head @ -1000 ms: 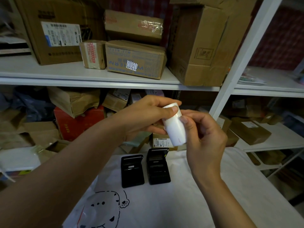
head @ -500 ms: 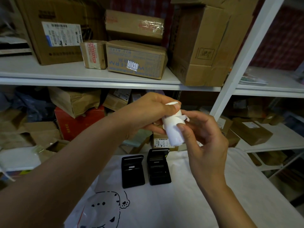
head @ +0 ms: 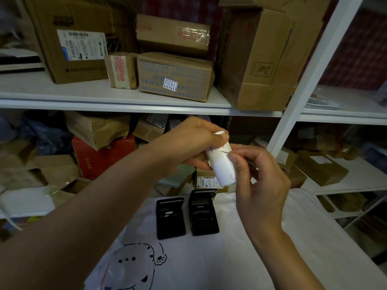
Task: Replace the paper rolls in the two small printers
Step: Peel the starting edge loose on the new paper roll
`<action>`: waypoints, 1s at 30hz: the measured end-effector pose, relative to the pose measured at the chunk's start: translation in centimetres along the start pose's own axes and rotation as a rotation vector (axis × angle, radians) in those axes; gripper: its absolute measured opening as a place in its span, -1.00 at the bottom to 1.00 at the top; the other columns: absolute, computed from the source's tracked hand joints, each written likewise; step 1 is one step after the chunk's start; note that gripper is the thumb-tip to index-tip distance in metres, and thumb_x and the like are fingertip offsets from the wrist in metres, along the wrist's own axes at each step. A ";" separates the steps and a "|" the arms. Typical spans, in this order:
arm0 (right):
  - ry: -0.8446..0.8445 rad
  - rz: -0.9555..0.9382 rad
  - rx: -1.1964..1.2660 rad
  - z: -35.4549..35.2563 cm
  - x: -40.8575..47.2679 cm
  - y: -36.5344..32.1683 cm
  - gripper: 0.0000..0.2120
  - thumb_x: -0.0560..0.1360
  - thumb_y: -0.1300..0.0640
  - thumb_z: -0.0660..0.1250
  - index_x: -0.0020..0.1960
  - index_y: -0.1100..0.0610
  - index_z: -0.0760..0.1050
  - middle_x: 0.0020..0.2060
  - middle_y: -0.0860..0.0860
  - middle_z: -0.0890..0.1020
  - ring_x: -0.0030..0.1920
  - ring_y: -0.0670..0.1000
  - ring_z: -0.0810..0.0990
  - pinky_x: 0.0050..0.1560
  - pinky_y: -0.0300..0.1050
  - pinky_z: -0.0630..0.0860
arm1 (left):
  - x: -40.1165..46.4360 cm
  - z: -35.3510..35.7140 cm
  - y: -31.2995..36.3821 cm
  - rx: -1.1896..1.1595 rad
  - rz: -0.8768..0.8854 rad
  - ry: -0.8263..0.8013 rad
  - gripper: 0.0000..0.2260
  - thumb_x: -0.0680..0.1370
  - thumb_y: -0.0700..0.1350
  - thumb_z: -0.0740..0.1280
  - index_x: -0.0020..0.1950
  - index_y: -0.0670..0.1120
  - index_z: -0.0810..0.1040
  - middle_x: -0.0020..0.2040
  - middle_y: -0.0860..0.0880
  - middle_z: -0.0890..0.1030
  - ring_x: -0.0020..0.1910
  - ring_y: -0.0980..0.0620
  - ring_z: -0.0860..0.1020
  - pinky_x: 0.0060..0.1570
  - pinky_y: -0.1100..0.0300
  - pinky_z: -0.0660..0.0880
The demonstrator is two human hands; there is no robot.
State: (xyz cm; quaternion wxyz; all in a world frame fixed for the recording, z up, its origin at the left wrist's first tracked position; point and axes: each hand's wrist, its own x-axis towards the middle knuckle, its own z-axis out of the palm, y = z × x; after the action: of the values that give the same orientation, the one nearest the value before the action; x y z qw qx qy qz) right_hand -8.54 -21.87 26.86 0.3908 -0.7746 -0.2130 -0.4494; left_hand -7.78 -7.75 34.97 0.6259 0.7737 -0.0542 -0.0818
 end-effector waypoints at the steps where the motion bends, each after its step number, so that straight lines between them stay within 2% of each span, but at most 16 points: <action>1: 0.005 -0.020 -0.016 0.0 -0.1 0.0 -0.81 0.52 0.10 0.26 -0.02 0.21 0.55 -0.11 -0.05 0.60 -0.06 -0.29 0.45 -0.17 -0.47 0.41 | 0.0 0.0 0.0 0.002 -0.002 0.000 -0.76 0.57 -0.09 0.28 0.22 -0.06 0.57 0.03 -0.11 0.66 -0.13 0.05 0.65 -0.22 0.26 0.62; 4: 0.020 -0.083 -0.064 -0.3 -0.2 0.0 -0.76 0.55 0.06 0.26 -0.04 0.25 0.55 -0.15 0.07 0.66 -0.10 -0.16 0.50 -0.18 -0.49 0.38 | 0.1 0.0 -0.1 0.000 -0.022 -0.008 -0.77 0.57 -0.10 0.28 0.20 -0.07 0.58 0.03 -0.14 0.67 -0.07 -0.04 0.67 -0.13 0.16 0.64; 8: 0.014 -0.069 -0.046 -0.4 -0.4 0.0 -0.61 0.60 -0.05 0.12 -0.02 0.25 0.54 -0.16 0.09 0.66 -0.11 -0.09 0.52 -0.17 -0.57 0.35 | 0.1 0.2 -0.2 -0.001 -0.019 -0.018 -0.78 0.57 -0.11 0.27 0.18 -0.09 0.58 -0.02 -0.11 0.69 -0.14 0.00 0.68 -0.18 0.20 0.63; 11: 0.023 -0.060 -0.037 -0.3 -0.7 0.3 -0.70 0.58 0.00 0.19 -0.01 0.23 0.51 -0.15 0.09 0.66 -0.10 -0.11 0.51 -0.16 -0.61 0.34 | 0.2 0.4 -0.2 -0.002 -0.024 -0.020 -0.79 0.57 -0.11 0.28 0.17 -0.10 0.58 -0.02 -0.13 0.68 -0.19 0.02 0.67 -0.24 0.23 0.62; 14: 0.041 -0.062 -0.033 -0.2 -0.7 0.6 -0.83 0.55 0.06 0.22 0.01 0.17 0.44 -0.14 0.09 0.65 -0.09 -0.14 0.50 -0.15 -0.64 0.33 | 0.3 0.4 -0.3 0.007 -0.031 -0.019 -0.79 0.57 -0.12 0.28 0.16 -0.12 0.58 -0.01 -0.16 0.68 -0.15 -0.02 0.67 -0.21 0.21 0.63; 17: 0.019 -0.092 -0.052 -0.4 -0.7 0.6 -0.75 0.61 -0.05 0.10 0.03 0.12 0.39 -0.15 0.09 0.66 -0.09 -0.08 0.51 -0.15 -0.65 0.32 | 0.4 0.5 -0.4 0.007 -0.038 -0.013 -0.79 0.56 -0.12 0.30 0.15 -0.14 0.58 -0.01 -0.17 0.68 -0.10 -0.06 0.68 -0.15 0.15 0.64; 20: -0.041 -0.102 -0.063 -0.8 -0.6 0.7 -0.70 0.61 -0.10 0.08 0.07 0.12 0.42 -0.14 0.06 0.67 -0.12 -0.08 0.54 -0.19 -0.55 0.39 | 0.5 0.4 -0.8 0.010 -0.028 0.005 -0.79 0.55 -0.11 0.31 0.13 -0.17 0.59 -0.02 -0.20 0.67 -0.09 -0.09 0.68 -0.14 0.13 0.64; 22: -0.119 -0.042 -0.035 -1.0 -0.2 0.5 -0.63 0.56 -0.13 0.16 0.26 0.06 0.39 -0.02 0.01 0.66 -0.09 -0.12 0.60 -0.19 -0.42 0.49 | 0.5 0.2 -0.9 0.023 -0.014 0.004 -0.78 0.55 -0.10 0.31 0.13 -0.16 0.59 -0.03 -0.20 0.67 -0.11 -0.07 0.68 -0.16 0.16 0.63; 24: -0.195 -0.006 -0.044 -1.0 0.2 0.3 -0.46 0.50 -0.19 0.23 0.43 -0.04 0.28 0.10 -0.04 0.63 0.02 -0.13 0.60 -0.11 -0.27 0.57 | 0.6 0.1 -0.9 0.049 -0.005 0.005 -0.79 0.56 -0.10 0.30 0.11 -0.16 0.60 -0.05 -0.19 0.68 -0.12 -0.06 0.68 -0.15 0.17 0.64; 26: -0.187 -0.028 -0.076 -1.0 0.6 0.1 -0.52 0.49 -0.15 0.28 0.35 0.00 0.43 0.10 -0.05 0.63 0.04 -0.15 0.57 -0.09 -0.20 0.59 | 0.7 0.1 -0.9 0.064 -0.004 0.031 -0.82 0.55 -0.14 0.29 0.08 -0.16 0.62 -0.06 -0.19 0.68 -0.13 -0.06 0.68 -0.15 0.15 0.64; 28: -0.144 -0.024 -0.052 -0.8 0.7 -0.3 -0.68 0.47 -0.03 0.34 0.17 0.08 0.59 0.04 -0.02 0.64 0.01 -0.14 0.57 -0.11 -0.23 0.59 | 0.9 0.1 -0.9 0.056 -0.004 0.053 -0.82 0.55 -0.14 0.30 0.07 -0.17 0.62 -0.07 -0.20 0.68 -0.19 -0.02 0.67 -0.20 0.19 0.64; 30: -0.112 -0.027 -0.038 -0.6 0.6 -0.4 -0.77 0.46 0.04 0.36 0.04 0.12 0.65 -0.01 0.01 0.66 -0.03 -0.12 0.59 -0.10 -0.27 0.57 | 1.1 0.2 -0.9 0.064 0.011 0.062 -0.79 0.55 -0.09 0.32 0.08 -0.18 0.61 -0.10 -0.19 0.67 -0.25 0.02 0.65 -0.25 0.24 0.63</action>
State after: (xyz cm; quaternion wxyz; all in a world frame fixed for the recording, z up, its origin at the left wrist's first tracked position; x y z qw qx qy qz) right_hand -8.81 -22.10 27.70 0.3575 -0.8028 -0.2364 -0.4145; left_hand -6.77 -7.96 34.00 0.6027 0.7951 -0.0415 -0.0524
